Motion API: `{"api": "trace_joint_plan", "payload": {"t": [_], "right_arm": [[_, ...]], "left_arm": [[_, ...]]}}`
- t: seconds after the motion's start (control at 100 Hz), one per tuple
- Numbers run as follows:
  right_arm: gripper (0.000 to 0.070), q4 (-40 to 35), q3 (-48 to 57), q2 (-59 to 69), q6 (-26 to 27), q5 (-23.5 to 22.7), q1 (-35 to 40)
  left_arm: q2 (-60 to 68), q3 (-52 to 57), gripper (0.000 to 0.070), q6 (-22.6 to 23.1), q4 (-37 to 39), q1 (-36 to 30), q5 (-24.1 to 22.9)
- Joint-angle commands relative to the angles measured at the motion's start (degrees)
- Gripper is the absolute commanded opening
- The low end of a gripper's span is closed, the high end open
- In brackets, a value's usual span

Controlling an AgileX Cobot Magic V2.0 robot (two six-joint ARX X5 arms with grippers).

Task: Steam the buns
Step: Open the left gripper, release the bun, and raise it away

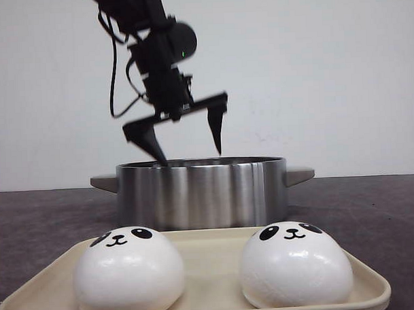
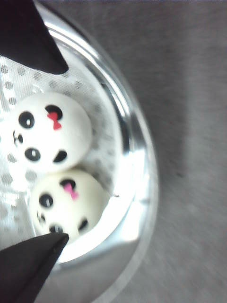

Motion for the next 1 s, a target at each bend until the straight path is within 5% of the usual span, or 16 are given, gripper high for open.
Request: {"api": "trace_joint_plan", "payload": {"t": [0.0,0.15,0.35,0.53,0.76,0.99], "right_arm": [[0.0051,-3.89,1.27,0.44,0.42,0.2,0.35],[0.0051,-3.39,1.09,0.5,0.42,0.2,0.35],[0.0013,2.95,-3.04,0.55,0.44,-1.14,0.35],[0.0013,11.17,-10.73,0.55,0.66,-6.34,0.35],[0.0013,17.05,-18.86,1.31,1.33,-6.54,0.35],[0.0013,18.21,-22.12,3.21,2.12,-6.47,0.35]], "left_arm": [[1.75,5.27,0.07,0.37,-3.15,-0.52,-0.09],[1.27,16.26,0.07,1.73,-15.96,-1.68,-0.04],[-3.19,29.51,0.07,9.01,-28.28,-5.22,-8.17],[-10.93,37.81,0.07,11.28,-28.89,-7.3,-9.49],[-23.56,38.51,0.07,13.92,-29.57,-7.67,-14.1],[-37.33,35.3,0.0515,16.13,-30.03,-7.61,-16.41]]}}
